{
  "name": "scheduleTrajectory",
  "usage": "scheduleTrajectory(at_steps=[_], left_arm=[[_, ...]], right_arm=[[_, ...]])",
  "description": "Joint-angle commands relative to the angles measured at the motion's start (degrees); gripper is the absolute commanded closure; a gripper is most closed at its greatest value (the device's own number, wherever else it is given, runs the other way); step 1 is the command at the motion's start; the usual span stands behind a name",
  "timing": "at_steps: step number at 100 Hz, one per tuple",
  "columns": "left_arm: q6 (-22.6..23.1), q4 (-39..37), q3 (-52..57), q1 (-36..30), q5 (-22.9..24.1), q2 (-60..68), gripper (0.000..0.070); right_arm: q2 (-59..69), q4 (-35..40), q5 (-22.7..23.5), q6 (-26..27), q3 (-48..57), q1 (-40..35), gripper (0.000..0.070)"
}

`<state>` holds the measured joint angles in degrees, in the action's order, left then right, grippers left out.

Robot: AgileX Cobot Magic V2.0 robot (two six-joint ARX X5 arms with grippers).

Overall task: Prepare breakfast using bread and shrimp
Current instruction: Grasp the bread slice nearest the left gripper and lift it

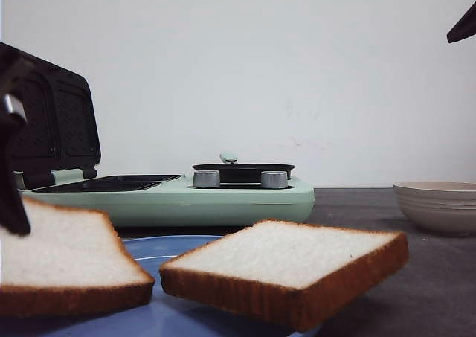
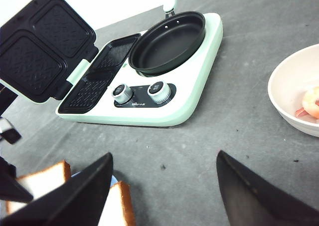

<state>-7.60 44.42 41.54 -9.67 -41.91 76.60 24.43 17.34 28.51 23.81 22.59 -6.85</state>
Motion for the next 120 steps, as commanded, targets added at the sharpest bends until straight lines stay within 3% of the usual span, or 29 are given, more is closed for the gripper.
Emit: scheduleTrajectory(at_steps=[1, 32, 49, 61, 78, 92, 120], left_arm=[[0.42, -0.31, 1.79, -0.11, -0.33, -1.07, 0.0700], [-1.46, -0.98, 9.64, -0.11, -0.33, -6.56, 0.0700], [-6.21, -7.06, 15.58, -0.11, 0.55, -6.64, 0.0700], [-10.10, -14.91, 18.93, -0.11, 7.63, -6.51, 0.0700], [-10.36, -24.30, 23.21, -0.11, 18.69, -4.81, 0.0700], [-7.21, -28.15, 27.80, -0.24, 24.20, -0.39, 0.0700], [6.45, -27.98, 39.26, -4.57, 38.99, 12.50, 0.0700]], right_arm=[[0.13, -0.44, -0.07, -0.63, 0.79, -0.20, 0.0294], [0.13, -0.50, -0.07, -0.63, 0.79, -0.20, 0.0294], [0.15, -0.55, -0.09, -0.63, 0.79, -0.20, 0.0294], [0.15, -0.55, -0.42, -0.42, 0.79, -0.20, 0.0294], [0.15, -0.57, -1.07, -0.42, 0.79, -0.20, 0.0294], [0.17, -0.61, -3.52, -0.46, 0.79, -0.20, 0.0294], [0.20, -0.63, -5.88, -0.70, 0.79, -0.20, 0.0294]])
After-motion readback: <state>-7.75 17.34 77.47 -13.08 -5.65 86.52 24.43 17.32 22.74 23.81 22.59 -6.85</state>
